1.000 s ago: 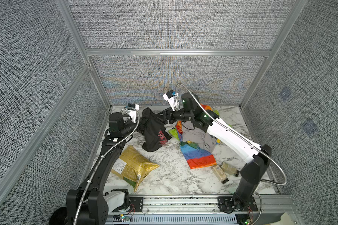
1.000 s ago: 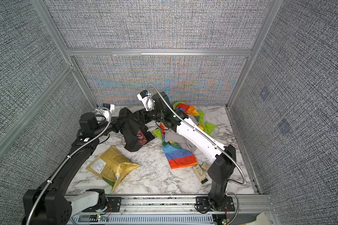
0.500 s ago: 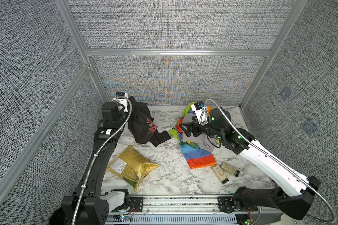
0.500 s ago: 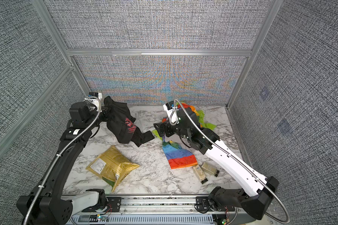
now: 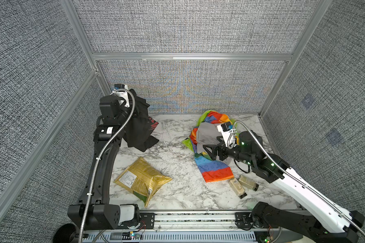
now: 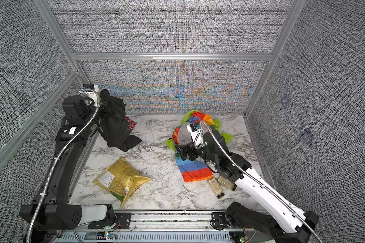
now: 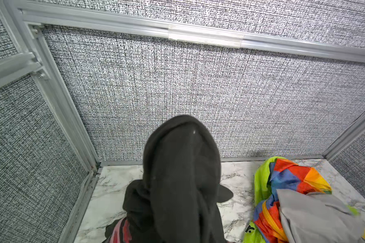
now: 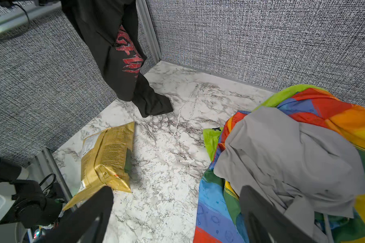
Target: Pick out a specific cloth from the pile
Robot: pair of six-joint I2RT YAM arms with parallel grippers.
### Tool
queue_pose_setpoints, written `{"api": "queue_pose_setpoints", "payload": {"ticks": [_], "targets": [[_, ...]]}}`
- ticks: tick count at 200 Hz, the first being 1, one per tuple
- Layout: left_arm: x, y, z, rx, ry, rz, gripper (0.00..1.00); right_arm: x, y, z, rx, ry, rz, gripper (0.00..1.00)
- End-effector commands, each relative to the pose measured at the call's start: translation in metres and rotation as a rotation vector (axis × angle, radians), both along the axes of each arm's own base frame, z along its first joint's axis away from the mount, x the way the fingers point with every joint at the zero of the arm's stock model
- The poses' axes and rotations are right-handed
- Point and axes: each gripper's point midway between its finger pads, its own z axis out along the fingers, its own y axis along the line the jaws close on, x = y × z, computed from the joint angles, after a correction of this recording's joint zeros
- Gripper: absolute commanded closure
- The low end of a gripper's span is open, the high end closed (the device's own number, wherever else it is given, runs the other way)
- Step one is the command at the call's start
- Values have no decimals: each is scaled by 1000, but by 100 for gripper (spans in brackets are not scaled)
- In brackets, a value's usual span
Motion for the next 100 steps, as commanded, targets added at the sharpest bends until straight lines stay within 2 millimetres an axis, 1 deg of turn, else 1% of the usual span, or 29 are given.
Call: {"api": "queue_pose_setpoints", "payload": {"ticks": [1,15,28,45,65,86,100], "targets": [[4,-15,24,-50,-60,-87,100,-2,-1,17,87,-41,-7,2],[5,-23,33,-77,-63,-131,100,-1,-4,16,94,-46,-26,1],[7,-22,39,-81,-57,-122,100,-1,-5,14,93,-43,-33,2],[7,-7,45,-54,-52,-36,100,1,-8,12,90,-39,-52,2],[5,11,40,-12,-39,58,100,1,-10,10,77,-39,-63,2],[1,21,34,19,-17,101,100,1,-14,10,66,-43,-73,2],[-2,25,35,32,-18,124,100,1,-16,8,61,-42,-86,2]]}}
